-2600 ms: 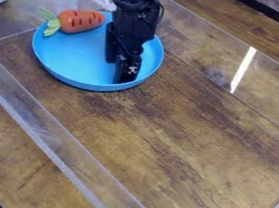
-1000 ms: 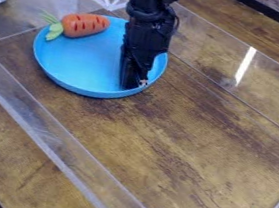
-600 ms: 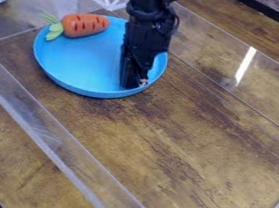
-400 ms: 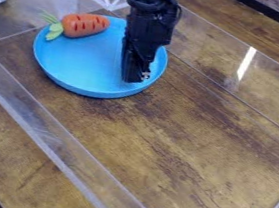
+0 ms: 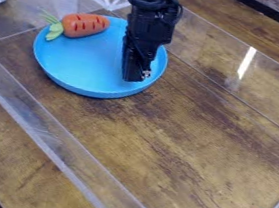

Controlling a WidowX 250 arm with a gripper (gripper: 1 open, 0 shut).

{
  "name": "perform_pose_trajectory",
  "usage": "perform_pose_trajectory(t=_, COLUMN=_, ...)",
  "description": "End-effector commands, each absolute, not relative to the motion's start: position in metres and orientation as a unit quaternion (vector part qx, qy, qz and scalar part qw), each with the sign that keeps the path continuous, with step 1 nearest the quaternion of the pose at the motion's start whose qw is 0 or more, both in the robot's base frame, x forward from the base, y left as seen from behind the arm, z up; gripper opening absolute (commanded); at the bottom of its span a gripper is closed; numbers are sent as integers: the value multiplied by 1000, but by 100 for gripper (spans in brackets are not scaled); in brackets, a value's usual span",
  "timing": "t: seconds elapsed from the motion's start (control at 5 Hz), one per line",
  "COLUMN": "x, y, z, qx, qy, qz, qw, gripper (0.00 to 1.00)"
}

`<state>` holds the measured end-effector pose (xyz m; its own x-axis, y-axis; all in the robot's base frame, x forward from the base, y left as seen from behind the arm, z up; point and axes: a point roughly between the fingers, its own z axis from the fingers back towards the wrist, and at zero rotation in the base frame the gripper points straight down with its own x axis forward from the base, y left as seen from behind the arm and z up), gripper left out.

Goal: Remove the carrot from inside the blue tray and put it on the table

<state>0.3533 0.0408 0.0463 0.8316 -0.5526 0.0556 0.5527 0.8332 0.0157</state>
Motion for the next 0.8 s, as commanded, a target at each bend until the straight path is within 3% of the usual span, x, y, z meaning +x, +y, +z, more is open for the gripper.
perform_pose_trajectory(t=0.0, x=366, y=36, z=90, qx=24, qy=-86, qz=-297, qw=951, gripper=0)
perform_pose_trajectory(t=0.6, x=372, y=35, z=101, qx=27, qy=-94, qz=-306, qw=947, gripper=0)
